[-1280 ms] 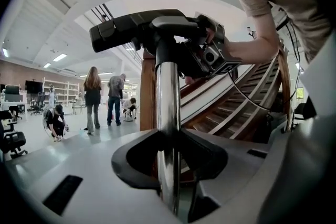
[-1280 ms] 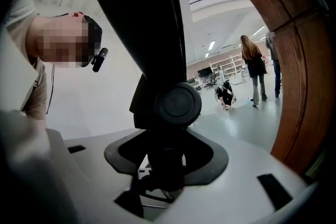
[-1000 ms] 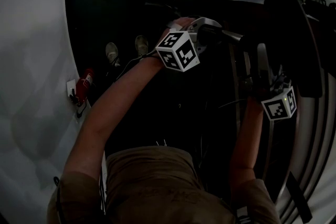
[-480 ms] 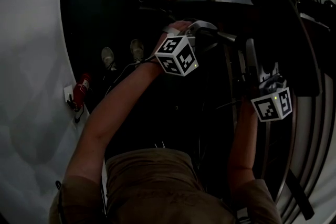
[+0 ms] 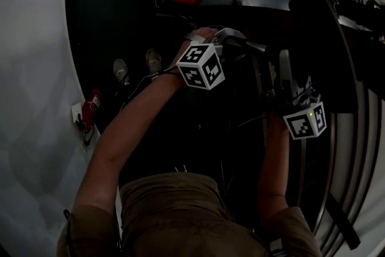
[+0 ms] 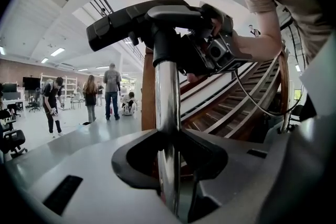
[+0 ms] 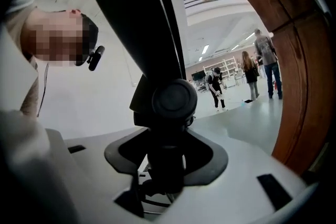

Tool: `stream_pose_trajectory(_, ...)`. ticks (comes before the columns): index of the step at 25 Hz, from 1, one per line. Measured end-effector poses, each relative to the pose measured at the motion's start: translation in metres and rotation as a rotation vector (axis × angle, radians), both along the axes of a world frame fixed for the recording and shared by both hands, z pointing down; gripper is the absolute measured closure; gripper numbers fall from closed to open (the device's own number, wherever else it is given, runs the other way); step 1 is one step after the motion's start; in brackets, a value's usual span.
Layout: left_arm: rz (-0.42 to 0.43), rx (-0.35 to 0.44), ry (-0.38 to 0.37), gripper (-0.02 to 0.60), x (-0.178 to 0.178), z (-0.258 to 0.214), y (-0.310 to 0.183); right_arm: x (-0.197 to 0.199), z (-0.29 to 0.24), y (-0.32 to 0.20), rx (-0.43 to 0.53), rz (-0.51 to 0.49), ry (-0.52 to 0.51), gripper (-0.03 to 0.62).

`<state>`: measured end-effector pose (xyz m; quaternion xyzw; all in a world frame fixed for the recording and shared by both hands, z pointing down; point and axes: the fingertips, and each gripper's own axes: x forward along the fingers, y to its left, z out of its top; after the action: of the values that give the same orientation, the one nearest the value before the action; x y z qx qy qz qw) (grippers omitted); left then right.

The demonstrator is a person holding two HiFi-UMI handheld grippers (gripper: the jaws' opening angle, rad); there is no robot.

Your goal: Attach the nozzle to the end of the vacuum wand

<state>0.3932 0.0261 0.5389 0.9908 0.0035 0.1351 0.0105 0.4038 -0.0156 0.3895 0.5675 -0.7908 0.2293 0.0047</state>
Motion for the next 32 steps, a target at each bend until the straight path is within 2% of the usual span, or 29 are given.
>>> stream_pose_trajectory(3,0.026,0.0,-0.001,0.445,0.0,0.0,0.005,-0.001,0.005,-0.006,-0.032,-0.063,-0.026,0.402)
stream_pose_trajectory(5,0.029,-0.001,-0.003,0.444,0.001,0.0,0.007,-0.003,0.007,-0.008,-0.016,-0.081,-0.027,0.402)
stream_pose_trajectory(9,0.011,-0.027,0.007,0.445,-0.003,-0.001,0.006,0.001,-0.005,0.004,0.113,0.034,-0.056,0.402)
stream_pose_trajectory(11,0.02,-0.023,0.011,0.445,-0.005,-0.003,0.007,0.003,-0.01,0.009,0.139,0.074,-0.062,0.402)
stream_pose_trajectory(17,0.022,-0.02,0.011,0.445,-0.009,-0.005,-0.002,-0.007,-0.008,0.013,0.186,0.056,0.015,0.402)
stream_pose_trajectory(24,0.027,-0.004,-0.007,0.443,-0.015,-0.008,-0.013,-0.015,-0.008,-0.011,0.075,-0.013,-0.021,0.402)
stream_pose_trajectory(32,0.01,-0.027,-0.038,0.445,-0.016,0.0,-0.006,-0.015,0.0,-0.002,0.096,-0.021,-0.037,0.403)
